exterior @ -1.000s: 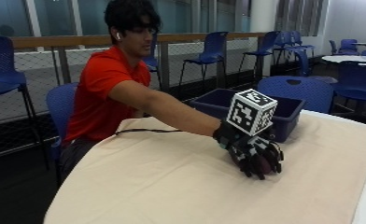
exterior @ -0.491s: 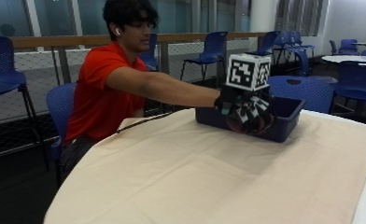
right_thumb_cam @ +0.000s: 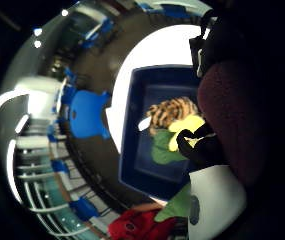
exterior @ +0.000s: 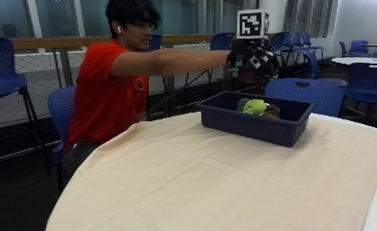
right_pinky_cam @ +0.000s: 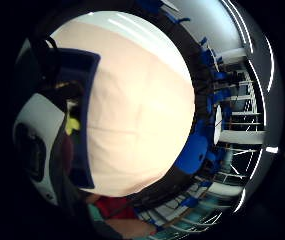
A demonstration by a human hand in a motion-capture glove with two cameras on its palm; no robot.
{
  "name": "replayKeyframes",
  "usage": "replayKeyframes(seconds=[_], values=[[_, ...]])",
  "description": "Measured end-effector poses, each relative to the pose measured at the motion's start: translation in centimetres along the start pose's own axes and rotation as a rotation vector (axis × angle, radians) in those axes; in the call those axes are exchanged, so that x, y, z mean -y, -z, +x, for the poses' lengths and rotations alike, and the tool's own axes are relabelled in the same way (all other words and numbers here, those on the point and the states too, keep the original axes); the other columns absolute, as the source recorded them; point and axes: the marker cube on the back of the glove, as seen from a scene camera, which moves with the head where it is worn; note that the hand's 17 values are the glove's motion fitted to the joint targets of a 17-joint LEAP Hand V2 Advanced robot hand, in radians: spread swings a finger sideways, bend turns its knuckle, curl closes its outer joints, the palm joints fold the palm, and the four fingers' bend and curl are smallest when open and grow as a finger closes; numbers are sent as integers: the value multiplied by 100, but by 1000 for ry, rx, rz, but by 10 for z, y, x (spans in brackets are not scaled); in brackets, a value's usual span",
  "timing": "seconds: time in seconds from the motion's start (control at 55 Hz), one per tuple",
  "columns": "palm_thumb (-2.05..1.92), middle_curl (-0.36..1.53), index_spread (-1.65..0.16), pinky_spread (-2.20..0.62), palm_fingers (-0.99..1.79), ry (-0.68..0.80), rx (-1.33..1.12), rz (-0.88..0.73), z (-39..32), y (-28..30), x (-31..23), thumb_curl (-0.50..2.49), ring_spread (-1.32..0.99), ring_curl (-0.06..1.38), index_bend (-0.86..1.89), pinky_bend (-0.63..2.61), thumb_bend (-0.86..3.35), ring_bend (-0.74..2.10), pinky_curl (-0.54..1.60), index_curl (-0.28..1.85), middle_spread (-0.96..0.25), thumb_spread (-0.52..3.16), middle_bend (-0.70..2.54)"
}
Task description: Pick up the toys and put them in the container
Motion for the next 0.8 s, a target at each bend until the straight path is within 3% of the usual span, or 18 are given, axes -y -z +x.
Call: replayKeyframes(seconds=[0.255,0.346,0.4,0.418,0.491,0.527,0.636,0.8], values=[[70,51,-46,-46,90,76,-35,9,-57,15,-6,95,-55,49,19,94,12,86,40,58,-47,60,45],[68,53,-46,-46,85,111,35,-81,-63,9,-11,97,-55,49,20,93,10,84,41,61,-47,60,44],[64,52,-47,-45,62,19,47,-137,-59,4,-9,96,-51,51,13,101,7,82,43,62,-44,68,34],[48,49,-46,-40,42,9,47,-150,-58,2,-8,93,-48,49,5,104,0,78,44,57,-41,79,26],[32,47,-41,-24,-15,53,35,-164,-51,-2,-13,81,-29,49,2,120,-8,60,51,54,-28,96,17],[13,44,-39,-16,-40,97,27,-147,-46,-2,-17,73,-20,41,0,126,-16,37,49,47,-19,97,11],[-5,37,-34,-3,-38,68,66,-125,-37,4,-22,61,-6,31,3,129,-9,19,47,36,-8,103,9],[-9,31,-33,8,-33,-6,51,-121,-5,6,-37,47,4,27,9,128,-8,14,44,30,-3,105,9]])
